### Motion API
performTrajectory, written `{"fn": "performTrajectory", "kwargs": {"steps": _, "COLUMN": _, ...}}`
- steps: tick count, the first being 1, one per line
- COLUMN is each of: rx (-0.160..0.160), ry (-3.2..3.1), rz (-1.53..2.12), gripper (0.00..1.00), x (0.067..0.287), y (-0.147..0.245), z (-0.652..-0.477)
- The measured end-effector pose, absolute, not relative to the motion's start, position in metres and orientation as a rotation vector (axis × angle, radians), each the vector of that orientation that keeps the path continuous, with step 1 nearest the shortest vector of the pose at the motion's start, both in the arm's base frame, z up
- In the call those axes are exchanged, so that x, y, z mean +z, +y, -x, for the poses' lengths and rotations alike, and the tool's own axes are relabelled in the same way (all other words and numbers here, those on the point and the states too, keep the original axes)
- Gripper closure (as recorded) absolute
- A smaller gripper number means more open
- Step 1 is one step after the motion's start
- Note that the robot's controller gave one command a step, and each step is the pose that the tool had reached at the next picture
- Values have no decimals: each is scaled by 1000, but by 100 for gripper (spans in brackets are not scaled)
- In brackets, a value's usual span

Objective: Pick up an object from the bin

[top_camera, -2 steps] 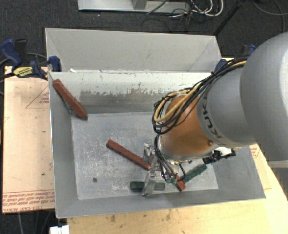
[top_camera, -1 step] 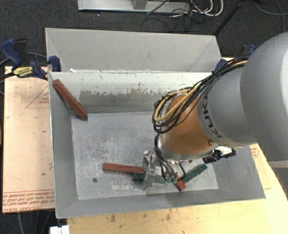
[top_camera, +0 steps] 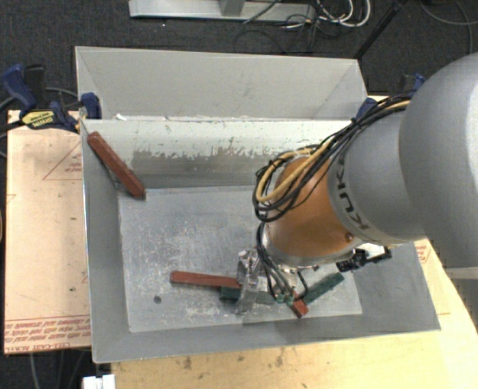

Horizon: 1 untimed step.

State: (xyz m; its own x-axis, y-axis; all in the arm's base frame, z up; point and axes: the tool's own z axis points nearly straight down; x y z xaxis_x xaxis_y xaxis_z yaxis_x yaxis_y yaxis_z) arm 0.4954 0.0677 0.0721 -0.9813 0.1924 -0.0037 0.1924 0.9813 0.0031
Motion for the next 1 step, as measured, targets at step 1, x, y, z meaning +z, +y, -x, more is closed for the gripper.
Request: {"fn": "performTrajectory", "kwargs": {"steps": 1, "rx": 6, "ry": 3109, "rz": -377, "gripper": 100, "x": 255, "y": 93, "z": -506}}
